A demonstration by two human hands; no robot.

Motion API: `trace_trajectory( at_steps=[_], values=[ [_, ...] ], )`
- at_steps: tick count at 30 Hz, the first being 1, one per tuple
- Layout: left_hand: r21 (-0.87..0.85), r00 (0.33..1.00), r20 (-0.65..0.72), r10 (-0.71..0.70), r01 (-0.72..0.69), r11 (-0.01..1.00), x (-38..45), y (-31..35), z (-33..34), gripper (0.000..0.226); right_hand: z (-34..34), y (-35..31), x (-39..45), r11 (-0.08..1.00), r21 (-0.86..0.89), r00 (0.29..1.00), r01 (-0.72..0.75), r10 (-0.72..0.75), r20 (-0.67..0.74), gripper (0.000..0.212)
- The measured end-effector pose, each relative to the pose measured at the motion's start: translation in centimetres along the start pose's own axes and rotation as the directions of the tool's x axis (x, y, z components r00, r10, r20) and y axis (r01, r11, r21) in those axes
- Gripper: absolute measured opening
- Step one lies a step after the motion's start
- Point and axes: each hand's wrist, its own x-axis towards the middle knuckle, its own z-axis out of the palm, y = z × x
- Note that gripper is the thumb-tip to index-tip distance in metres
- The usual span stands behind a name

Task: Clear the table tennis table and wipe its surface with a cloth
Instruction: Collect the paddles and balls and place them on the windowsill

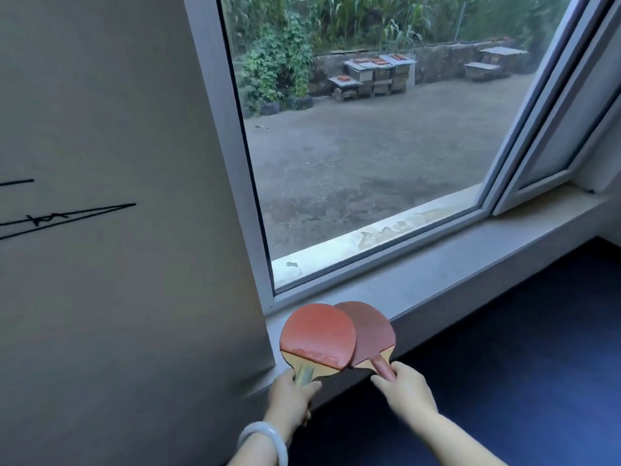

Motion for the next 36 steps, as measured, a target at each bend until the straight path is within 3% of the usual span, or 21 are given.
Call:
trace_trajectory(
  at_steps=[15, 23, 30, 36],
  values=[
    [-0.125, 0.970, -0.138, -0.199, 0.182, 0.975, 5.6, 0.8, 3.6, 0.020, 4.5, -2.9, 10.4, 0.960, -0.168, 0.938, 0.224, -0.166, 0.304, 0.026],
    [-0.097, 0.952, -0.162, -0.259, 0.246, 0.964, 8.4, -0.4, 4.2, 0.031, 7.7, -2.3, 13.1, 0.962, -0.108, 0.900, 0.252, -0.191, 0.391, 0.029],
    [0.106, 0.962, -0.150, -0.230, 0.247, 0.963, 9.5, -1.5, 3.7, 0.056, 8.9, -2.7, 14.3, 0.979, 0.007, 0.858, 0.202, -0.180, 0.480, 0.024],
    [0.047, 0.962, -0.133, -0.238, 0.246, 0.968, 9.3, -2.6, 4.5, 0.071, 9.0, -2.0, 14.7, 0.989, 0.018, 0.836, 0.149, -0.136, 0.532, 0.024]
  ],
)
